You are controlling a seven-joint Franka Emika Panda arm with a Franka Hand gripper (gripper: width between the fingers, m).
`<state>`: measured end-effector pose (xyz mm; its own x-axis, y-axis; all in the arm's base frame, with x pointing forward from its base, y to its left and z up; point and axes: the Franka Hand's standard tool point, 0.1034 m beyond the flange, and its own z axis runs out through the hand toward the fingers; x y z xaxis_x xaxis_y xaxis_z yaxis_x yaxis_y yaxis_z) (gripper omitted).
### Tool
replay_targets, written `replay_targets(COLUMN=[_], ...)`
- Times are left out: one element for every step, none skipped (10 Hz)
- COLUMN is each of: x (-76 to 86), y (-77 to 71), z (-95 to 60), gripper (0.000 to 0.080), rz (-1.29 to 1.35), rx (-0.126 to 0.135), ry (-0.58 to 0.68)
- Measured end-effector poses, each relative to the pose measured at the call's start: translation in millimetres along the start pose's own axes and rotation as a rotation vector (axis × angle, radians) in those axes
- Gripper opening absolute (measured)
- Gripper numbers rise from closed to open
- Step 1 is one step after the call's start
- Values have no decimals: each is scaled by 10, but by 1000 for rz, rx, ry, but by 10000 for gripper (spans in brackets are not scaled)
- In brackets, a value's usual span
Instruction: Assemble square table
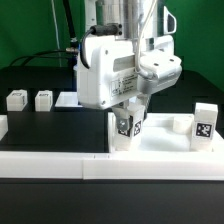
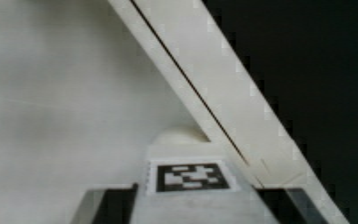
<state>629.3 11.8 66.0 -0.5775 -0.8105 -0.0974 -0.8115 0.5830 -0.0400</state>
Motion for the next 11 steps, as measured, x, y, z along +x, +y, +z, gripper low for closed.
replay_targets(x=[0, 1, 40, 70, 69, 73, 75, 75, 78, 78, 74], y=[0, 1, 13, 15, 21, 21, 19, 19, 18, 18, 12], z=[1, 1, -15, -35, -38, -32, -33, -33, -32, -32, -38], gripper=[296, 296, 517, 608, 608, 637, 648, 648, 649, 649, 649], rz=[-16, -73, -236, -407, -531, -576, -644, -682, -766, -845, -965], rx=[0, 0, -7, -4, -3, -4, -4, -4, -4, -4, -3], ry=[-1, -1, -1, -1, -2, -1, -1, -1, -1, -1, 4])
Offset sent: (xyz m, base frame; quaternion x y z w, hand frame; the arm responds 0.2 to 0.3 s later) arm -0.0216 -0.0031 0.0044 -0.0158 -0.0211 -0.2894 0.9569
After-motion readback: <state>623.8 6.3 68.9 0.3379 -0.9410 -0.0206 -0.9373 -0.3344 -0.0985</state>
